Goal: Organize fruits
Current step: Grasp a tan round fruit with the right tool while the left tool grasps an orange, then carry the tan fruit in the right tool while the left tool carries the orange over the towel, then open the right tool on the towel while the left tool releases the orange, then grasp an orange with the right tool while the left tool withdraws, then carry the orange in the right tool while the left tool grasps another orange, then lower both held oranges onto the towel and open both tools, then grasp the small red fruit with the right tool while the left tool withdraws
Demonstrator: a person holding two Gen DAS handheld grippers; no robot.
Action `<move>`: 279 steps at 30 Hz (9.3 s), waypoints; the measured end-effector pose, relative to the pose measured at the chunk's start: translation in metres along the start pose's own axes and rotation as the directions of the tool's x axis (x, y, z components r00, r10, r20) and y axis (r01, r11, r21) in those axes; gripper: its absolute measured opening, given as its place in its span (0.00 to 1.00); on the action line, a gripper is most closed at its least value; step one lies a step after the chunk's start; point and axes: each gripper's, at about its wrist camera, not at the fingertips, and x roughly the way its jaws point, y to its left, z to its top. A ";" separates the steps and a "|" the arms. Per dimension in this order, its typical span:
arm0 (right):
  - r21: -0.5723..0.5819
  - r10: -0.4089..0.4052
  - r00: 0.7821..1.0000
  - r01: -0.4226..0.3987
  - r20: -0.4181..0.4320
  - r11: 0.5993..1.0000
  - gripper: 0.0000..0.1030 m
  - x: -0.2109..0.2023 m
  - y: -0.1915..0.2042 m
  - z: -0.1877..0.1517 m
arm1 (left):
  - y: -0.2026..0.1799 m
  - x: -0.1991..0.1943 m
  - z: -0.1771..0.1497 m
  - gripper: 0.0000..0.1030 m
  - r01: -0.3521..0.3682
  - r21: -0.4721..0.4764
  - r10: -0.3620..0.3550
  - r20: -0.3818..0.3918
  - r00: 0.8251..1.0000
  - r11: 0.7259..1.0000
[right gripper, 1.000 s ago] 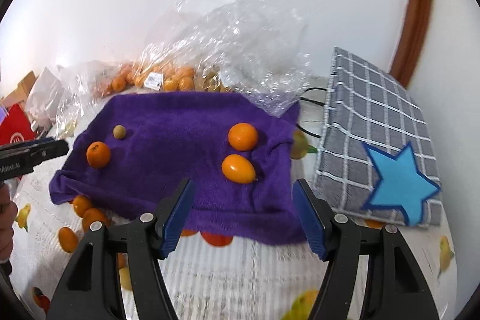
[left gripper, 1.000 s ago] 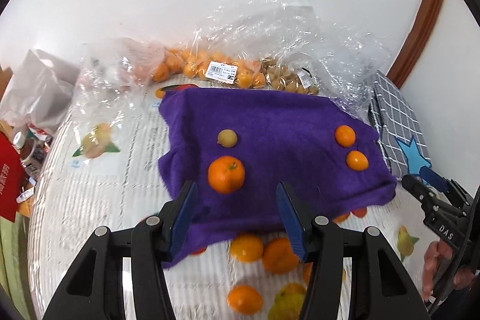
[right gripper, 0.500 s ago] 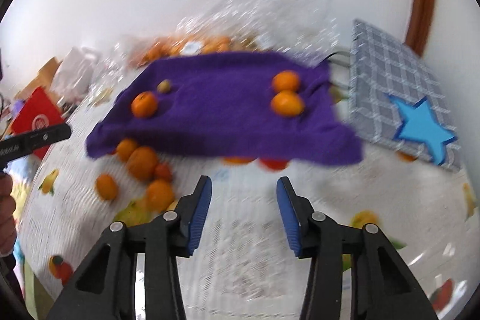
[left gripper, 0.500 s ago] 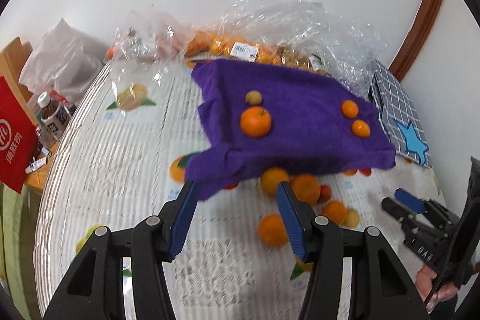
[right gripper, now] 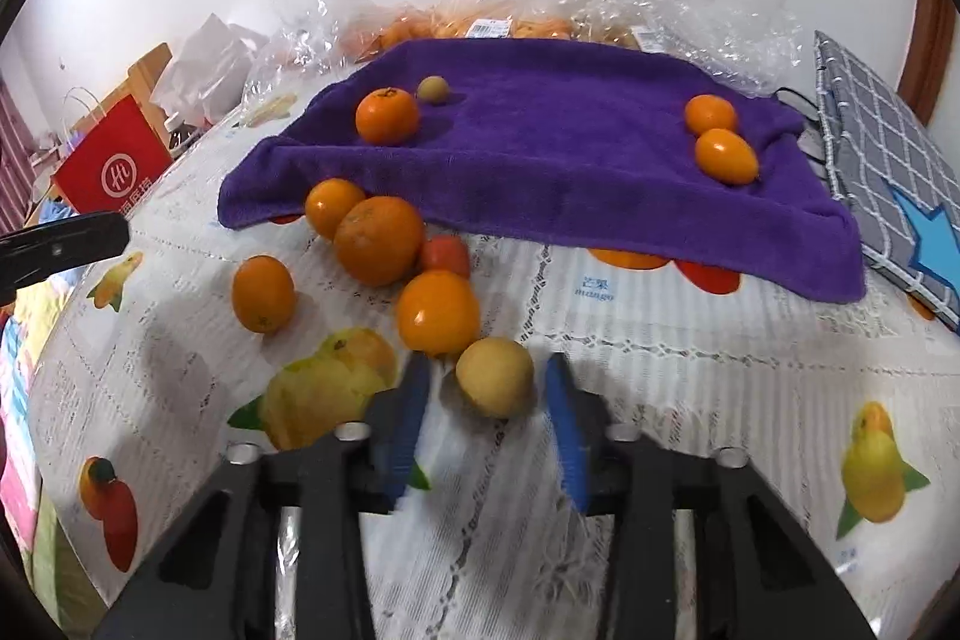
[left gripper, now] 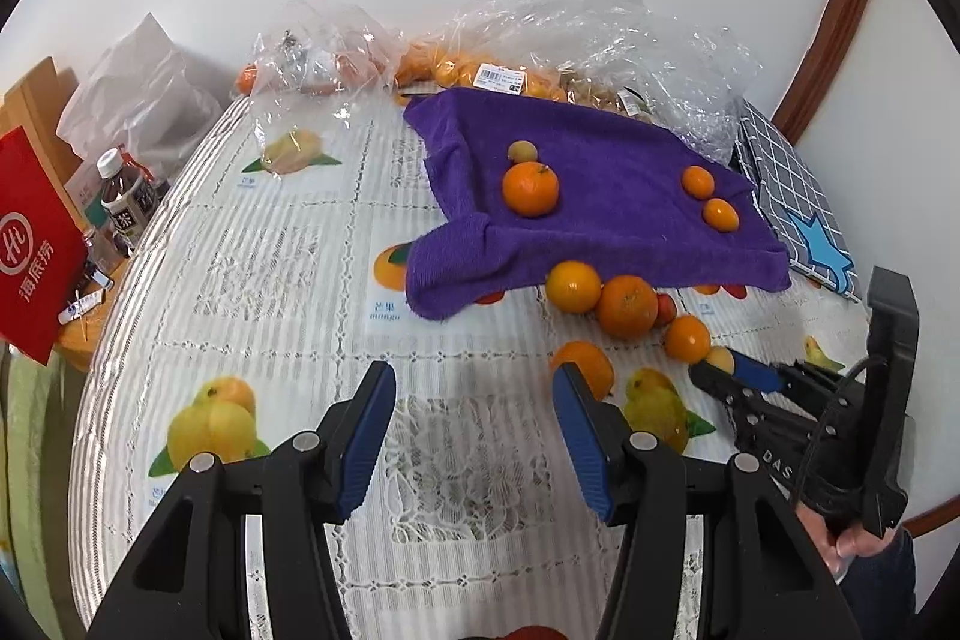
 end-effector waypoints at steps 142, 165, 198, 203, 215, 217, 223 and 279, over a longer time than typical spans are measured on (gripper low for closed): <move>0.109 -0.086 0.996 0.084 0.015 0.990 0.31 -0.018 -0.108 0.015 | -0.064 0.074 0.072 0.43 0.145 0.047 -0.143 -0.050 0.989 0.988; 0.175 -0.114 0.993 0.119 -0.043 0.977 0.31 -0.026 -0.104 -0.008 | -0.048 0.110 0.030 0.41 0.128 0.036 -0.123 -0.104 0.987 0.991; 0.149 -0.149 0.985 0.135 0.087 0.980 0.31 -0.063 -0.091 0.036 | -0.018 0.048 0.030 0.32 0.083 -0.038 -0.083 0.006 0.997 0.996; 0.156 -0.143 0.985 0.127 0.098 0.979 0.31 -0.060 -0.088 0.048 | -0.009 0.042 0.042 0.32 0.092 -0.062 -0.090 0.025 0.996 0.994; 0.163 -0.116 0.990 0.103 0.077 0.981 0.31 -0.019 -0.085 0.079 | -0.004 0.061 0.070 0.32 0.099 -0.075 -0.097 0.029 0.995 0.992; 0.158 -0.107 0.992 0.096 0.060 0.983 0.31 -0.005 -0.086 0.085 | -0.004 0.066 0.074 0.32 0.100 -0.077 -0.098 0.023 0.995 0.992; 0.118 -0.095 0.995 0.092 0.017 0.989 0.31 0.027 -0.083 0.096 | -0.011 0.087 0.089 0.32 0.103 -0.047 -0.103 -0.014 0.995 0.994; -0.059 0.131 0.988 -0.136 -0.076 0.989 0.31 0.028 -0.005 0.049 | 0.010 0.073 0.065 0.42 0.135 -0.039 -0.138 -0.073 0.988 0.990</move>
